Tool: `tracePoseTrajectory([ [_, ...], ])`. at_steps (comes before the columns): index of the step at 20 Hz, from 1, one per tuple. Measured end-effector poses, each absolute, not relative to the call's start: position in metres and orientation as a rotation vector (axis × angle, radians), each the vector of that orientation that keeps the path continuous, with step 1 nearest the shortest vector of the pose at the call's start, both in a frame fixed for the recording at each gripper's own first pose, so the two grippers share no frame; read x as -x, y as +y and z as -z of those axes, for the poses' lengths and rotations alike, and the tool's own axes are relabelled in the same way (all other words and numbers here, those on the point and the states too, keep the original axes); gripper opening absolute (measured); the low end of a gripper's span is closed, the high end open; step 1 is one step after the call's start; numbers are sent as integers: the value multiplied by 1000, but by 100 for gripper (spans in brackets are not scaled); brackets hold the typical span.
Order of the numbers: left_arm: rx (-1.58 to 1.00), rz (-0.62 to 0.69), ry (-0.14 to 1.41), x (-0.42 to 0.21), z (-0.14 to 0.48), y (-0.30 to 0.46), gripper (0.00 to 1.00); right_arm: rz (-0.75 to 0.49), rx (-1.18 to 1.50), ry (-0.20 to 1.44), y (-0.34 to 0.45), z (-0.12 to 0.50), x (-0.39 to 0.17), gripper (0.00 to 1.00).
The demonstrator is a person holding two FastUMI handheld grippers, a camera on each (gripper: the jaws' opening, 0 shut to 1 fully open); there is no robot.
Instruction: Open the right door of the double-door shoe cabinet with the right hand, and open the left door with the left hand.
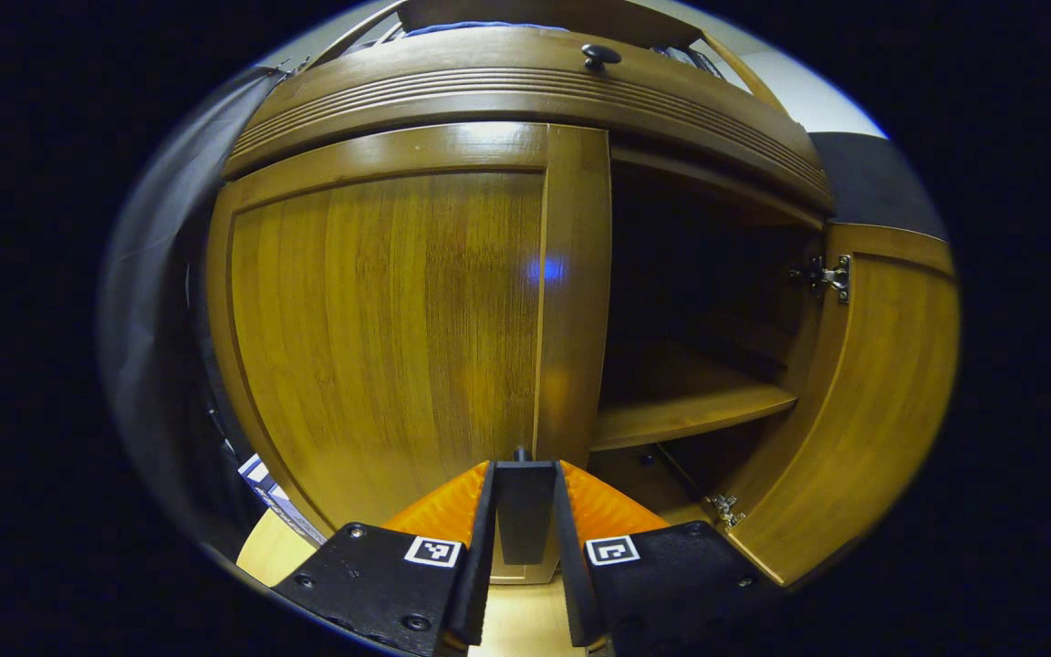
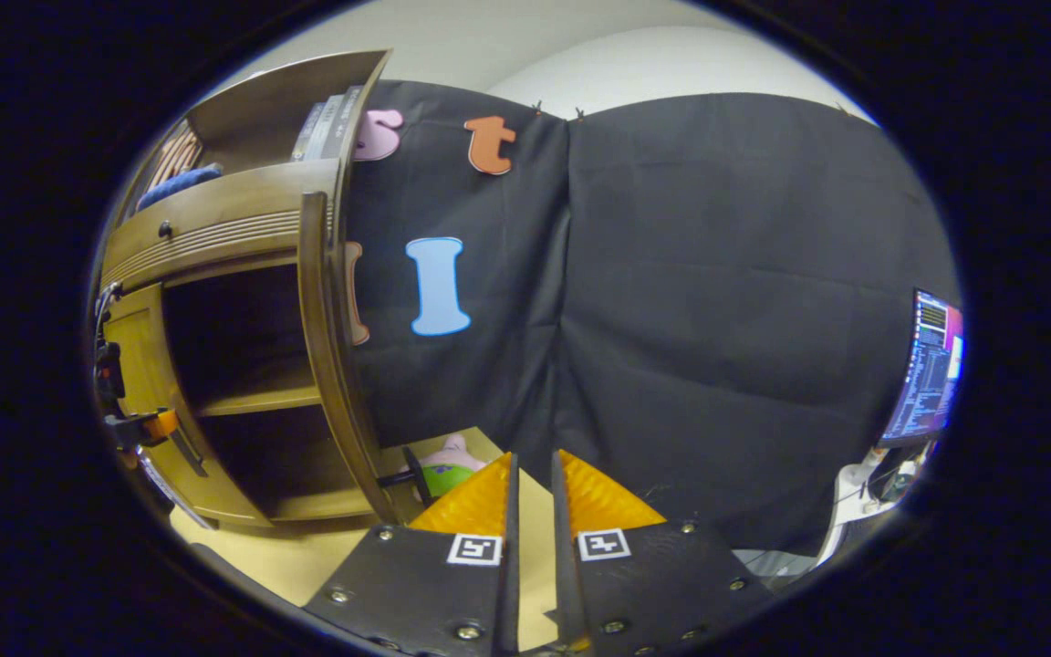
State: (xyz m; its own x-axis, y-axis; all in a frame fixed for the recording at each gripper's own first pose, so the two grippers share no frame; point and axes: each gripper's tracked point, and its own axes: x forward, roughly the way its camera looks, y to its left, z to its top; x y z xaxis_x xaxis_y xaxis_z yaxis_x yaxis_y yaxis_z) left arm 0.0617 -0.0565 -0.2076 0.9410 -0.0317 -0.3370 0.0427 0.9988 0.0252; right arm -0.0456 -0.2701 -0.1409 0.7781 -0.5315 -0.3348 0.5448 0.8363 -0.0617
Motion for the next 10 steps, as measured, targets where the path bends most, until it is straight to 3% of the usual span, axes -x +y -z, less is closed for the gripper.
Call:
tracePoseTrajectory([
  [3, -24, 42, 333, -45, 204, -55, 36, 543, -23, 349, -266, 138, 38, 16],
  [4, -49, -29, 320, -35, 199, -36, 36, 530, -19, 348, -265, 139, 35, 16],
  [6, -69, -84, 314, -23, 201, -11, 8, 503, -14, 348, -264, 141, 27, 16],
  [7, -69, -110, 346, -16, 207, -2, 1, 494, -2, 348, -265, 141, 23, 16],
  [8, -51, -115, 356, -11, 207, 3, 7, 483, 9, 345, -268, 140, 22, 16],
  [10, -35, -90, 332, -10, 195, -4, 3, 466, 6, 360, -273, 146, 19, 16],
])
